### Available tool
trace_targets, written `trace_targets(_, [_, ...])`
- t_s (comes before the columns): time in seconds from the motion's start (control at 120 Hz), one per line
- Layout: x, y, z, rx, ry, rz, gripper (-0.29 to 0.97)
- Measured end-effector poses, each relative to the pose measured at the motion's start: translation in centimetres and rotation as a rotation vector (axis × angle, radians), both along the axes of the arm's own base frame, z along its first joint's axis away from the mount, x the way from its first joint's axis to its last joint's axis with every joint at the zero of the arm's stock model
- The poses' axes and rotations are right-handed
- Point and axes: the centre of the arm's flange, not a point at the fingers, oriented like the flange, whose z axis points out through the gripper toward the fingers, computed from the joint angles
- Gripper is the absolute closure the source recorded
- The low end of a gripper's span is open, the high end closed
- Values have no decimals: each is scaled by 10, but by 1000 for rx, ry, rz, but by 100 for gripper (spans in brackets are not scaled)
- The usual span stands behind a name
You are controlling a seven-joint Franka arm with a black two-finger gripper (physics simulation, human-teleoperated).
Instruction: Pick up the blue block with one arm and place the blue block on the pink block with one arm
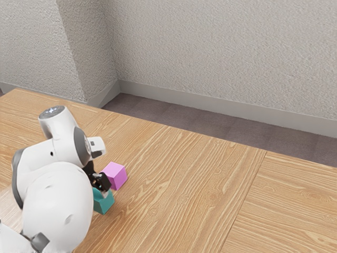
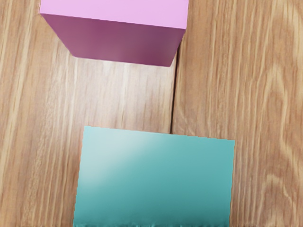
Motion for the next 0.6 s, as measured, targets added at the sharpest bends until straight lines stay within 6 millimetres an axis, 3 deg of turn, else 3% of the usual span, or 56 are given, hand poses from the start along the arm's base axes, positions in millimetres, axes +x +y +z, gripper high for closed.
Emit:
trace_targets(0.317, [19, -14, -13, 16, 36, -56, 0])
trace_targets(0.6, [19, -11, -25, 17, 61, -69, 0])
